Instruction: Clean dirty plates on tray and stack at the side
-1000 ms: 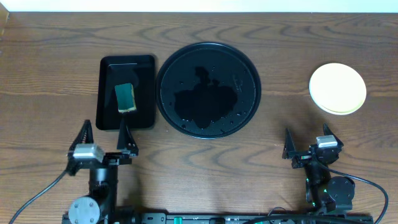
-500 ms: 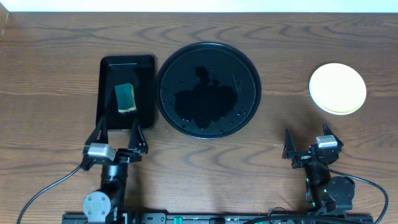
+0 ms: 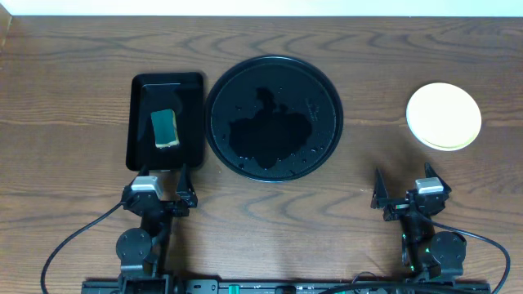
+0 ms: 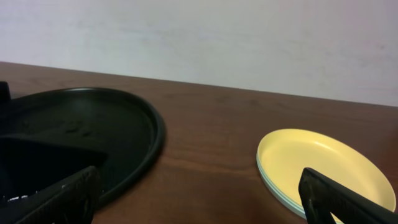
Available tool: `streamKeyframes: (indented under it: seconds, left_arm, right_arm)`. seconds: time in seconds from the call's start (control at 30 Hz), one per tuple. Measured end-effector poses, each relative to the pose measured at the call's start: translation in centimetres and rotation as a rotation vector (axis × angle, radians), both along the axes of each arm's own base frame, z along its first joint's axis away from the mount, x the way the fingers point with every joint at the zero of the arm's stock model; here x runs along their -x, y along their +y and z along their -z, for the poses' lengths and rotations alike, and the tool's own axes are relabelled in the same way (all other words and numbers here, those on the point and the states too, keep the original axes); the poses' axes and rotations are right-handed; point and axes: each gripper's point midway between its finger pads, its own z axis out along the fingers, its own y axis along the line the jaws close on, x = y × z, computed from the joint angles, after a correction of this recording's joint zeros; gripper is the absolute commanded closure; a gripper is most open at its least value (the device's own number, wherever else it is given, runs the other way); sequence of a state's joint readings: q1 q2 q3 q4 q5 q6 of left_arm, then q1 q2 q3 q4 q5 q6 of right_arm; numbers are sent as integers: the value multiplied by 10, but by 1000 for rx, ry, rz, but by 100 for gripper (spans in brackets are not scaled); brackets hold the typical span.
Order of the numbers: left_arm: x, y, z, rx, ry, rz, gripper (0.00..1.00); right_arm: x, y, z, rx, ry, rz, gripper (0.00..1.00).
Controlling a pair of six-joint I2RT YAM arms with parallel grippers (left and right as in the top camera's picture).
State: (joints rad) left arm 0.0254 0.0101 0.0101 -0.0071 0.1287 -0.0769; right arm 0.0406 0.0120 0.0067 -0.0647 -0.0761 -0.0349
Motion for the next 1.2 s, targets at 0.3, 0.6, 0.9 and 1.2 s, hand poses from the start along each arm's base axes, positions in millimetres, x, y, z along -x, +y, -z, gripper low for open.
streamKeyframes:
  seconds: [0.3, 0.6, 0.9, 1.2]
  left_arm:
    - [0, 0, 0, -56, 0, 4, 13]
    - [0, 0, 0, -59, 1, 4, 13]
    - [0, 0, 0, -59, 1, 4, 13]
    - [0, 0, 0, -59, 0, 4, 13]
  right_arm:
    - [0, 0, 0, 0, 0, 0, 1]
    - [0, 0, 0, 0, 0, 0, 1]
    - [0, 0, 0, 0, 0, 0, 1]
    - [0, 0, 0, 0, 0, 0, 1]
